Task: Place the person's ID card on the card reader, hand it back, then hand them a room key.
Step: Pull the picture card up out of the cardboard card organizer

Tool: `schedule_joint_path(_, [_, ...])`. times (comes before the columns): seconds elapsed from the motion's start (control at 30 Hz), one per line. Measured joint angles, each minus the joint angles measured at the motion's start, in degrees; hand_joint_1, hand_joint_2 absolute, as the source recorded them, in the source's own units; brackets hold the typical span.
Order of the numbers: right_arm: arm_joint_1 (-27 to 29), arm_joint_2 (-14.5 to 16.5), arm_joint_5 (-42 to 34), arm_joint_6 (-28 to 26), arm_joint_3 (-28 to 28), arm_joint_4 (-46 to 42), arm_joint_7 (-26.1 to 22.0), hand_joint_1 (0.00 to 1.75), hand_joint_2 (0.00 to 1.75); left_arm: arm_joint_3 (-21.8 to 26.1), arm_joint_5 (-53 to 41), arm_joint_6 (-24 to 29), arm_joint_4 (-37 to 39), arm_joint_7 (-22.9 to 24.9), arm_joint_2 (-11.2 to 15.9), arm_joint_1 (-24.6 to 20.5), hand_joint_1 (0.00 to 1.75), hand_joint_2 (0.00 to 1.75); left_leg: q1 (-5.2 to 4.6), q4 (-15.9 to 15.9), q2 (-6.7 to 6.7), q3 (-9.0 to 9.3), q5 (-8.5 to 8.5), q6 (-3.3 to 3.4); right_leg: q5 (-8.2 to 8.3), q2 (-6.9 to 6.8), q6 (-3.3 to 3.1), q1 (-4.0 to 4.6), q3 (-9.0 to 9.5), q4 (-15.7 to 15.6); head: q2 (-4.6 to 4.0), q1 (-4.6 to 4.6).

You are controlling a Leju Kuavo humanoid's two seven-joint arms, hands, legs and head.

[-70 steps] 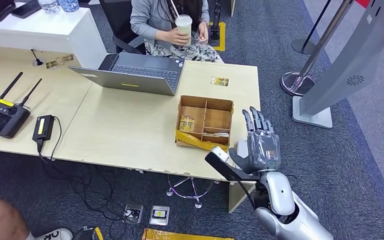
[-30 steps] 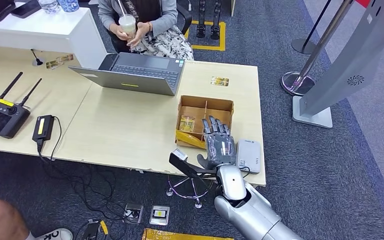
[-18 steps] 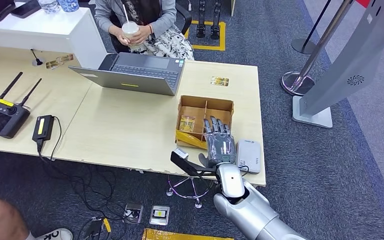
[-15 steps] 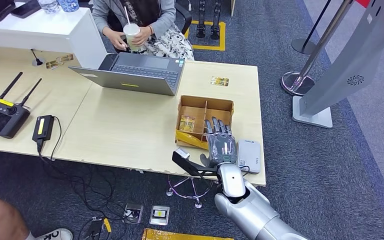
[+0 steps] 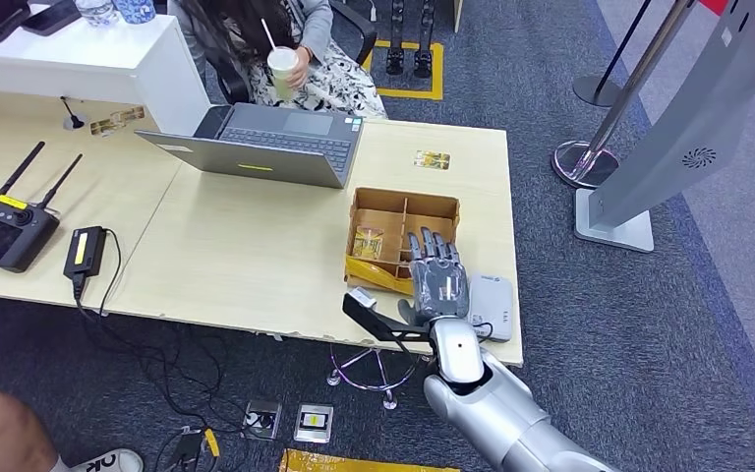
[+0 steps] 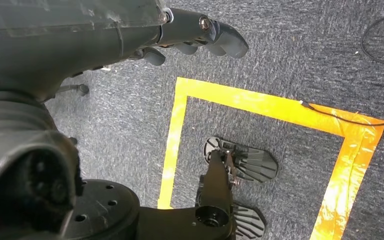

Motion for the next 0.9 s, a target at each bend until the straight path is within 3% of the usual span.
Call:
schedule_joint_path(0.6, [-1.2,0.0,1.6,-0.3,-0.4,2.3,0.2,0.02,1.75,0.0,-0.5,-0.2,0.0,0.2,-0.2,-0.3,0.00,0.00,0.00,0.0,0.00,0.01,0.00,0.00,0.00,0.01,0.00,0.00,0.00,0.0,0.00,0.00])
schedule_joint_path(0.63, [-1.2,0.0,1.7,-0.3,-0.4,2.4,0.1,0.25,1.75,0.0,-0.5,-0.2,0.0,0.3,-0.2,-0.3,0.00,0.00,0.00,0.0,0.00,0.01,0.00,0.00,0.00,0.01,0.00,0.00,0.00,0.0,0.00,0.00])
schedule_joint_path(0.73, [-1.3,0.0,1.8,-0.3,-0.4,2.7,0.1,1.54,1.75,0.0,-0.4,-0.1,0.0,0.4,-0.2,-0.4,0.00,0.00,0.00,0.0,0.00,0.01,0.00,0.00,0.00,0.01,0.00,0.00,0.00,0.0,0.00,0.00])
schedule_joint_path(0.77, [-1.3,0.0,1.8,-0.3,-0.4,2.8,0.1,1.75,1.75,0.0,-0.4,-0.1,0.0,0.4,-0.2,-0.4,0.00,0.00,0.00,0.0,0.00,0.01,0.00,0.00,0.00,0.01,0.00,0.00,0.00,0.0,0.00,0.00])
schedule_joint_path(0.9, [-1.4,0.0,1.8,0.0,-0.4,3.0,0.0,1.75,1.75,0.0,-0.4,-0.1,0.0,0.4,-0.2,-0.4,0.00,0.00,0.00,0.0,0.00,0.01,0.00,0.00,0.00,0.01,0.00,0.00,0.00,0.0,0.00,-0.01])
